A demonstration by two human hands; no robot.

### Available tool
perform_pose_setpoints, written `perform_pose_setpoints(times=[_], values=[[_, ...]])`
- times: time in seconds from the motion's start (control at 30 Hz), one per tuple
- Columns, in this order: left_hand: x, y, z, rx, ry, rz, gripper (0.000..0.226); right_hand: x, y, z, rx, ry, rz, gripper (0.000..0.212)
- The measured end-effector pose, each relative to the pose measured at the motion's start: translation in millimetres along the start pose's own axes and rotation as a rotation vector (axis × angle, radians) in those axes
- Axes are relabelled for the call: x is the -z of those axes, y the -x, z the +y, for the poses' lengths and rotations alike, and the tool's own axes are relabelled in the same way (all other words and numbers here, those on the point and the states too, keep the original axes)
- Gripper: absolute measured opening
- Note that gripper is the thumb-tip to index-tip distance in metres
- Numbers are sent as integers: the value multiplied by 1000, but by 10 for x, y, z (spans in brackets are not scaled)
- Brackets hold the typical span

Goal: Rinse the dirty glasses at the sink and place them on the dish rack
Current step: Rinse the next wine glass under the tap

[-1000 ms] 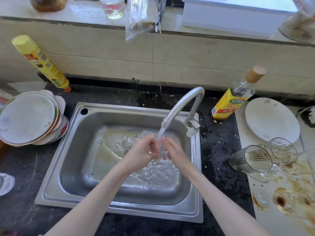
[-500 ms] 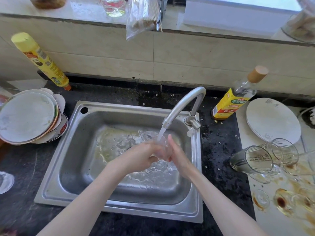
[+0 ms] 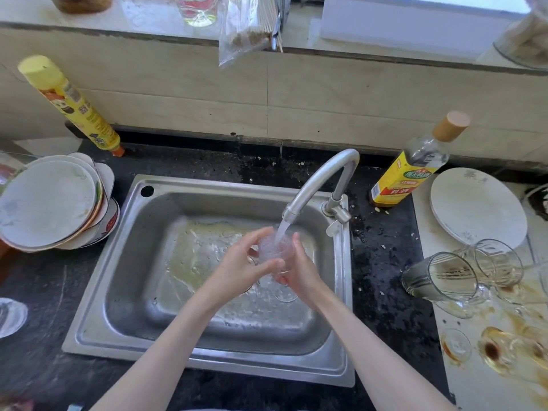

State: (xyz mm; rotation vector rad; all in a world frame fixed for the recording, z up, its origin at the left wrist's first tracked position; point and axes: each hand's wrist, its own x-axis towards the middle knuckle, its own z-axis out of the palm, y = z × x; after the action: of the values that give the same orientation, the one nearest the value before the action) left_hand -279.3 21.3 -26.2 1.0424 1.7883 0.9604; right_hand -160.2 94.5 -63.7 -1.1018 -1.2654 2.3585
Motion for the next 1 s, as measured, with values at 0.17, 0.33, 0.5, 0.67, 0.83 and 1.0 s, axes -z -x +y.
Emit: perform_pose_setpoints(times=[0.17, 0.33, 0.5, 0.67, 0.83, 1.0], values=[[14, -21, 20, 15, 78, 69, 57, -8, 51, 24, 76, -34, 55, 56], [17, -55, 104, -11, 127, 96, 52, 15, 110, 24, 117, -49, 75, 48], [10, -88, 96, 40, 199, 83, 42, 60, 214, 53, 78, 58, 25, 49], [-93, -201, 47, 226, 393, 27, 45, 28, 293, -93, -106, 74, -94, 46], [-145, -244, 130, 289, 757, -28, 23, 0, 278, -286, -376, -253, -217, 62], [-89, -259, 171, 287, 799, -61, 31, -69, 259, -332, -372, -247, -195, 64]])
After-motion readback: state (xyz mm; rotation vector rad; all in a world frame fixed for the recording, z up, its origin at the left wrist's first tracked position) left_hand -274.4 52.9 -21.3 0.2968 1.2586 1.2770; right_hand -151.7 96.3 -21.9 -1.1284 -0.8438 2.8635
